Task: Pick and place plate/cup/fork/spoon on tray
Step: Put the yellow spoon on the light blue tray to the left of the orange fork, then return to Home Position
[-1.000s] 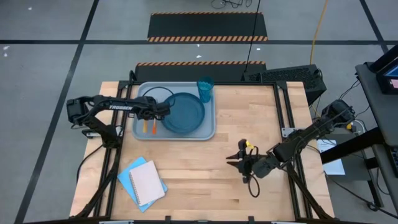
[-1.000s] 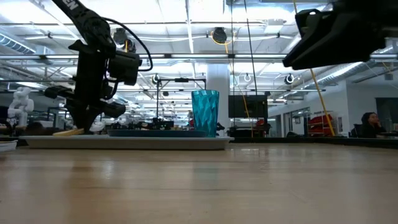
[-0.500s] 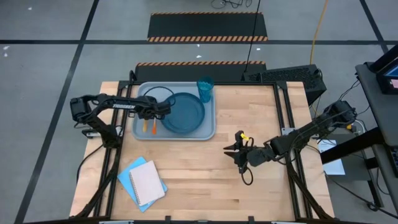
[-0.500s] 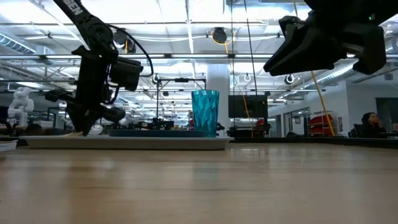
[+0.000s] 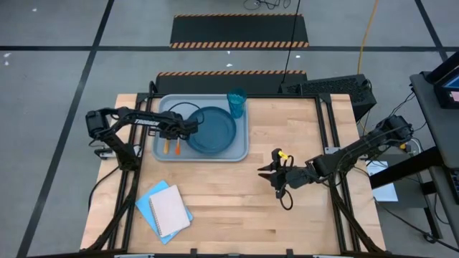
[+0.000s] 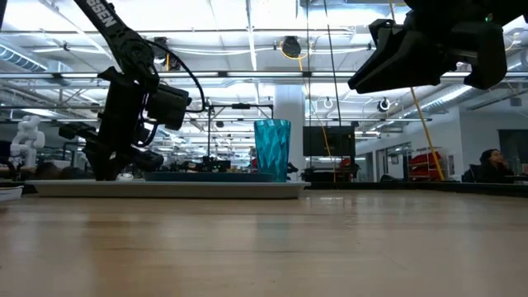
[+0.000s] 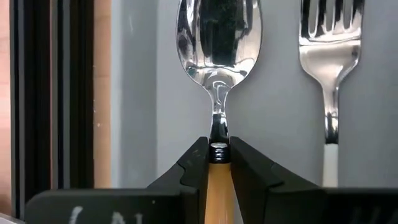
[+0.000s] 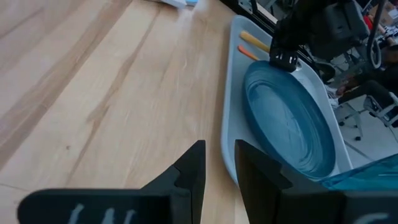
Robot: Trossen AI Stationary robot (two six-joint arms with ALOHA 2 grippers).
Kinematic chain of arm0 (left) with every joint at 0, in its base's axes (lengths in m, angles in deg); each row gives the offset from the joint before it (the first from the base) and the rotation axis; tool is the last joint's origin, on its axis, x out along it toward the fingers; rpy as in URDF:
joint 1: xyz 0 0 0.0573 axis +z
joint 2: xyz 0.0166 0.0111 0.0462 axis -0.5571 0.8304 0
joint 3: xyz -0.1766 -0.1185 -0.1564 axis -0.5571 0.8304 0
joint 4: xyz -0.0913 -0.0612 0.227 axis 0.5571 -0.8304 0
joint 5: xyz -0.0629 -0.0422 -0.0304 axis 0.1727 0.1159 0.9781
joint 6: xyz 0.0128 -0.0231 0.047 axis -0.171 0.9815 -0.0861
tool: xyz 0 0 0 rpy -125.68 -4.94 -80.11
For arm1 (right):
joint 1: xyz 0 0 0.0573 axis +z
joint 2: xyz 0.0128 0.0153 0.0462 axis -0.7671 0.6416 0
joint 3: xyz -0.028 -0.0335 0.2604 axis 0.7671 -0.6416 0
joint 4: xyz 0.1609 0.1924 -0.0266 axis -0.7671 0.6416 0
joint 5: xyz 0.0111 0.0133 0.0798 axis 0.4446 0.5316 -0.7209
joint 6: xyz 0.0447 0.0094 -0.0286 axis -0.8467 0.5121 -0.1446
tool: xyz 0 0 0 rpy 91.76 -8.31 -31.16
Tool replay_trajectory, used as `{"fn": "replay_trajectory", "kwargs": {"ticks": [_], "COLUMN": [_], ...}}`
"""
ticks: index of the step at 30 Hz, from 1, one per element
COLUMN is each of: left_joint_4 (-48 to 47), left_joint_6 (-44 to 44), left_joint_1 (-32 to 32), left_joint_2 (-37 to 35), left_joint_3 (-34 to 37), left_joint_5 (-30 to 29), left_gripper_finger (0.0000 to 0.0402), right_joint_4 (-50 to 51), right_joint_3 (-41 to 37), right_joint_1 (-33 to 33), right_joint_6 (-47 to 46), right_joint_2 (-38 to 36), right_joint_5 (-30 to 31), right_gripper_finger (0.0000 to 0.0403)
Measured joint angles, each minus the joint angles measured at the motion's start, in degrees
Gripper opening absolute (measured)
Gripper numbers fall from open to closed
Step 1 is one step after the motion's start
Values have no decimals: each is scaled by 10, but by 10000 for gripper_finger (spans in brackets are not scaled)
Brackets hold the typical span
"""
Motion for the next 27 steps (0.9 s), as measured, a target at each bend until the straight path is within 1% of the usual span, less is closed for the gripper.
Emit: {"fn": "replay_trajectory", "kwargs": {"ticks": [6, 10, 15, 20, 27], "left_joint_4": [-1, -3, -20, -13, -21], "left_joint_6": [6, -1, -21, -22, -18], "left_joint_1": [0, 1, 10, 11, -6], "left_joint_2": [0, 0, 0, 0, 0], "left_joint_3": [0, 0, -2, -2, -2], "left_joint_5": [-4, -7, -4, 16, 21], "left_gripper_finger": [101, 119, 122, 122, 122], "right_joint_4": [0, 0, 0, 0, 0], "right_joint_3": [0, 0, 0, 0, 0], "right_joint_1": [0, 0, 0, 0, 0], "right_joint_6": [-1, -1, 0, 3, 3], "right_joint_2": [0, 0, 0, 0, 0], "right_joint_5": [0, 0, 0, 0, 0], "right_gripper_finger": [80, 80, 80, 80, 80]}}
